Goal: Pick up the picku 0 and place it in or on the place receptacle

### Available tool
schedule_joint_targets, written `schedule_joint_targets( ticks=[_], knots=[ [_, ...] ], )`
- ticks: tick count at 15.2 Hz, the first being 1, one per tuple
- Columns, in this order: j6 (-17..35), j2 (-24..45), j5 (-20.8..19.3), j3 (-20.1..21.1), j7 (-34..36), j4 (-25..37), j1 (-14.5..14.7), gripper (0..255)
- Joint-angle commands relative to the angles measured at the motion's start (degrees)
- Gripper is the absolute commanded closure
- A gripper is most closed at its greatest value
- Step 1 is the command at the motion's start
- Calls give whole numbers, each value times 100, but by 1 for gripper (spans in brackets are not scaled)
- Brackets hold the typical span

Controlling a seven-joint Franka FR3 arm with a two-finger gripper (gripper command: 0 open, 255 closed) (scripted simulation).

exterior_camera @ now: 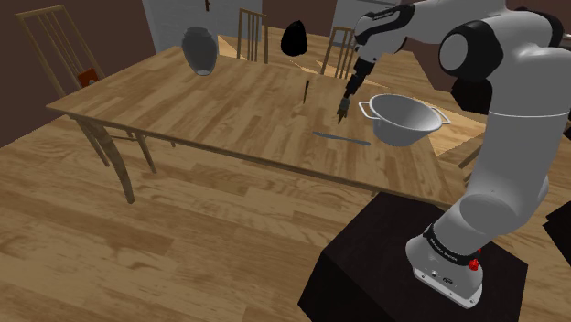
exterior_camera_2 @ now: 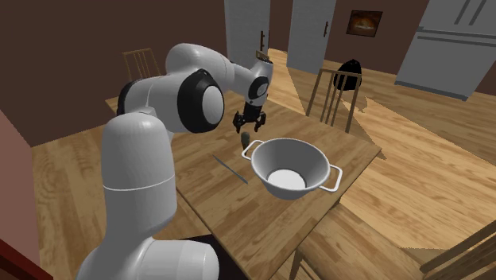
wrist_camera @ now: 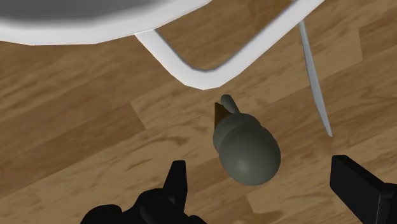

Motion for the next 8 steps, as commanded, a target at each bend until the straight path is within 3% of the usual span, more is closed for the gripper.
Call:
schedule_joint_targets(
  ticks=[1, 8],
  knots=[
    [152, 59, 44, 26, -28, -95, 15, 0],
    [249, 99, 73, 43, -48, -157, 24, 0]
  ],
)
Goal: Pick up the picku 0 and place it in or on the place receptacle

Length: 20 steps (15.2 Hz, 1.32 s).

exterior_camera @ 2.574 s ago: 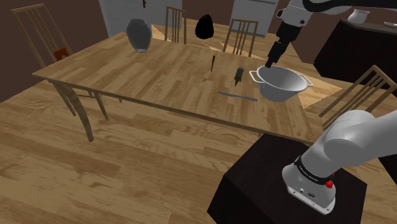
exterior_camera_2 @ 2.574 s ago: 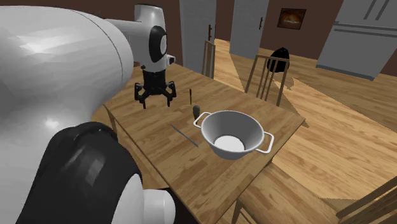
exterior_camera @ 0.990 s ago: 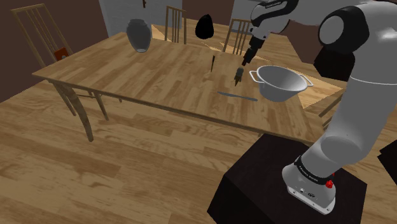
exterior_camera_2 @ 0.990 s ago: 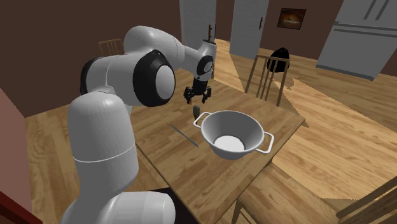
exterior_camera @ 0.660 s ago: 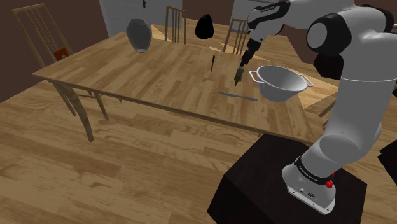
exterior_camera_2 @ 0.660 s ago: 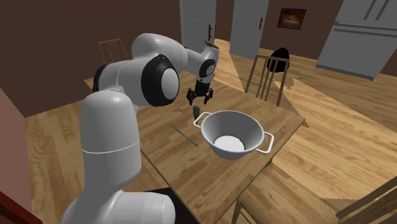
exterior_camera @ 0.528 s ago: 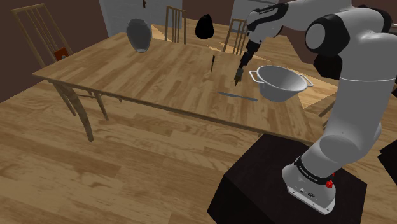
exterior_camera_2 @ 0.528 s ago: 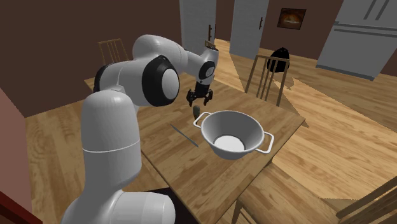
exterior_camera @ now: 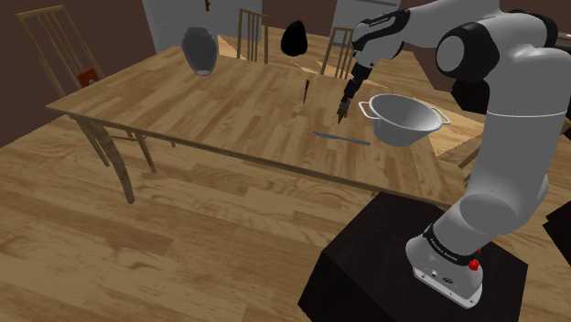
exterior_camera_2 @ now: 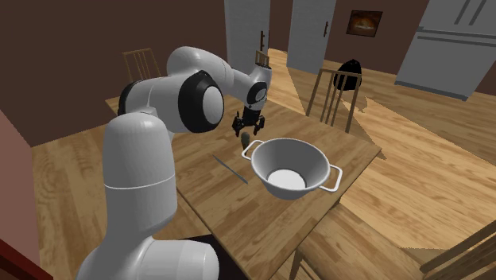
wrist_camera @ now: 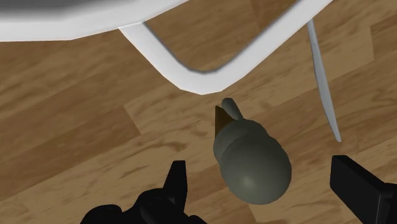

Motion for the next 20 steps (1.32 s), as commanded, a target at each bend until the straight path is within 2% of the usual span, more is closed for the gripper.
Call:
schedule_joint_targets(
  ticks=[1, 2, 3, 12, 20],
  knots=[
    [1, 0, 0, 0, 0, -1, 0, 0],
    [1, 0, 0, 0, 0, 0, 0, 0],
    [1, 0, 0, 0, 0, 0, 0, 255],
    [1, 0, 0, 0, 0, -1, 0, 255],
    [-487, -202, -146, -62, 173, 325, 9, 255]
  ],
)
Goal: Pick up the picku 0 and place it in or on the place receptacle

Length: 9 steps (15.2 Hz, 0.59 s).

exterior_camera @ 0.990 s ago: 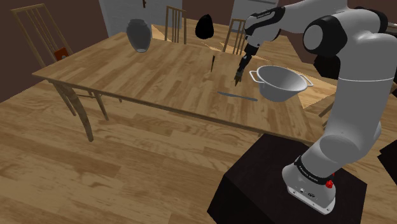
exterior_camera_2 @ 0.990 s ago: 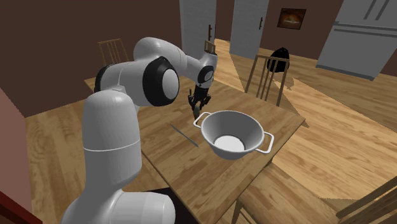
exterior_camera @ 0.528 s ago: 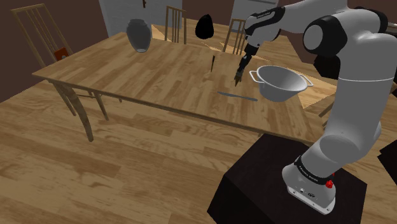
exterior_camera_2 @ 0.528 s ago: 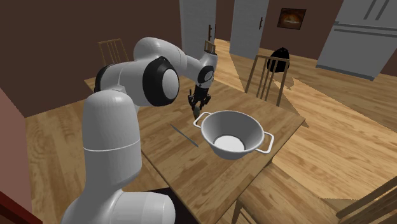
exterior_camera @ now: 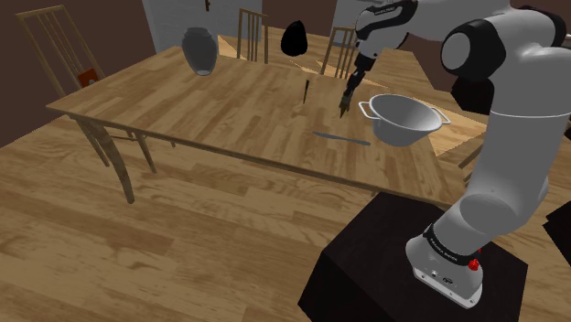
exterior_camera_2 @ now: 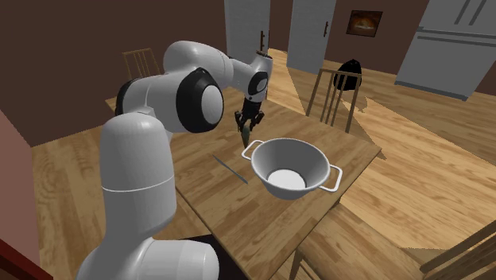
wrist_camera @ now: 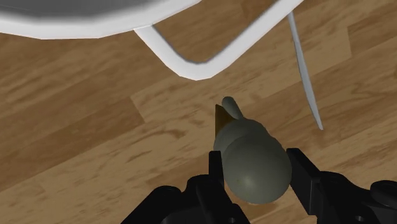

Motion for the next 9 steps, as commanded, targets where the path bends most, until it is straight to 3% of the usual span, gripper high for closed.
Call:
schedule_joint_targets(
  ticks=[1, 9],
  knots=[
    [-115, -48, -33, -11, 46, 76, 7, 255],
    [-646, -168, -132, -52, 203, 520, -17, 255]
  ],
)
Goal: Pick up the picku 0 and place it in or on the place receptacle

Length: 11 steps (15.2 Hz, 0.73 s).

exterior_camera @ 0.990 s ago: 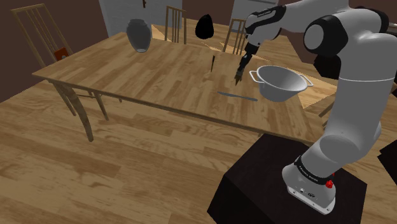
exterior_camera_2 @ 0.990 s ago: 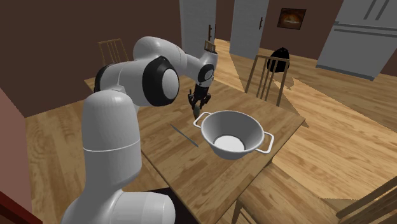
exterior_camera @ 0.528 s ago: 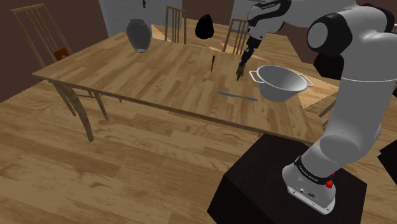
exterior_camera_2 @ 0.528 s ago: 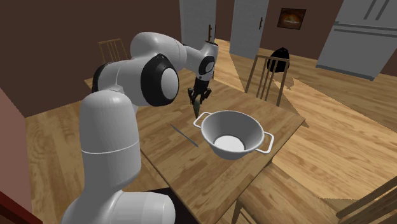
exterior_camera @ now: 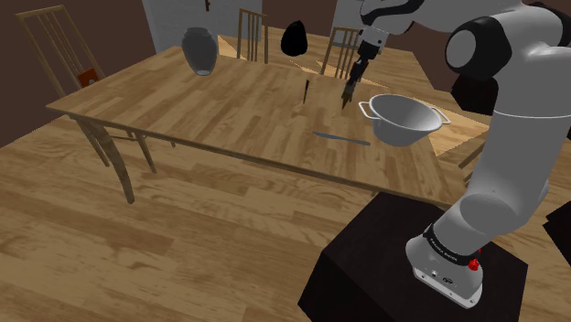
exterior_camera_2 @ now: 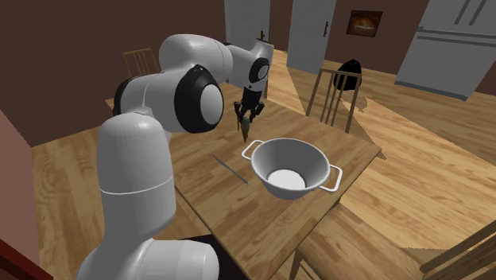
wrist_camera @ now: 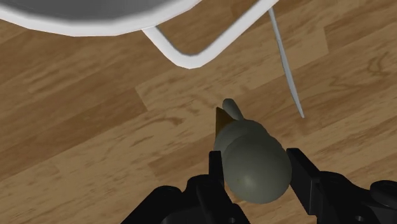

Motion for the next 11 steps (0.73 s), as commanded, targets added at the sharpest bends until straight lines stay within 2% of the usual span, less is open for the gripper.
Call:
schedule_joint_targets(
  ticks=[1, 11],
  knots=[
    [-138, -29, -22, -10, 37, 115, -8, 255],
    [-874, -39, -67, -36, 214, 868, -97, 255]
  ],
)
